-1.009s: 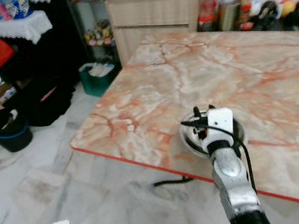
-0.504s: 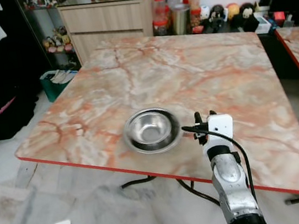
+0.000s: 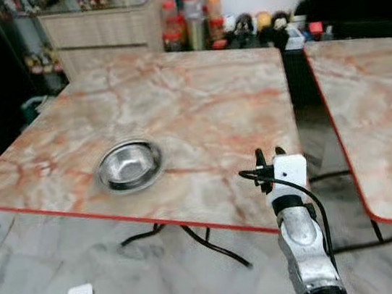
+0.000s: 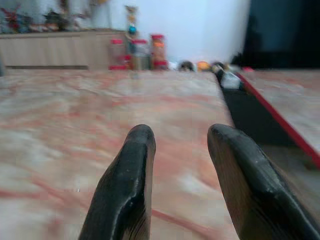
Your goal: Setting the table
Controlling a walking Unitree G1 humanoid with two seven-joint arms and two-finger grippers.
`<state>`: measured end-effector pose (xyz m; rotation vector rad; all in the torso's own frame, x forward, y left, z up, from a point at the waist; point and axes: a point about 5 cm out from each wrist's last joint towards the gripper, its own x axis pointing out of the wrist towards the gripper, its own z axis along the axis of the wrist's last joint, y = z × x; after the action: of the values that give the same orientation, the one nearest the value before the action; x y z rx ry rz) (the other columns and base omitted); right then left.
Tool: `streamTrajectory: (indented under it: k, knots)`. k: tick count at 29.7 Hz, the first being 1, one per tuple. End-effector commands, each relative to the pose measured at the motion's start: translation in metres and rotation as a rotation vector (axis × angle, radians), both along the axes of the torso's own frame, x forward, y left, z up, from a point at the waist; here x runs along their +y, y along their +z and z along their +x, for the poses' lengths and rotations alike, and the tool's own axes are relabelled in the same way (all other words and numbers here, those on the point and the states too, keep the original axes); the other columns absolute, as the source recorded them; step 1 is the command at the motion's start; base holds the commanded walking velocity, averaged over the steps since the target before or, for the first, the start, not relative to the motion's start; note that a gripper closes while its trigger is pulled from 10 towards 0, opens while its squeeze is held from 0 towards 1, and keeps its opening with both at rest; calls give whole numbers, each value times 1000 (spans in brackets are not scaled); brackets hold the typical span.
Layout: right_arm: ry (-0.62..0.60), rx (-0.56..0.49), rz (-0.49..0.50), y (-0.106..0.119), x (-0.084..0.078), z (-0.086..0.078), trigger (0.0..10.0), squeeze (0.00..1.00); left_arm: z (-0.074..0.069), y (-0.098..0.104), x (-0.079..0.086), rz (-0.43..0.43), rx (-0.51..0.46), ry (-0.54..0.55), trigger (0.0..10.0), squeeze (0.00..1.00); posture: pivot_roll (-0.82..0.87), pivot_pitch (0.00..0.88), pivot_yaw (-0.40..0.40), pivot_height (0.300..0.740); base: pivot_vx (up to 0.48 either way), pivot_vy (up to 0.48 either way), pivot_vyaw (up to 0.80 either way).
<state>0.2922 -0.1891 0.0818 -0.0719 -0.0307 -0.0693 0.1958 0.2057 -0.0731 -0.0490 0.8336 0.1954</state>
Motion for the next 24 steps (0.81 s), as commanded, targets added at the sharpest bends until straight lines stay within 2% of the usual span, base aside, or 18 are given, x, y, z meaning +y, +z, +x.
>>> streamTrajectory:
  k: [1,4,22,24]
  knots:
    - [-10,7,-1,-2,-2,-1,10000,0,5,3,-2,-11,-23,7,10000,0,-42,0,34,740,0,-352,0]
    - [-11,15,-2,-5,-2,-2,10000,0,6,3,-1,-11,-26,7,10000,0,-42,0,34,740,0,-325,0]
    - [-14,113,3,-31,-6,-13,10000,0,8,4,-1,-3,-30,4,10000,0,-40,0,37,740,0,0,0]
    - [-12,167,10,-44,-8,-18,10000,0,8,4,-1,-2,-31,2,10000,0,-39,0,37,740,0,0,0]
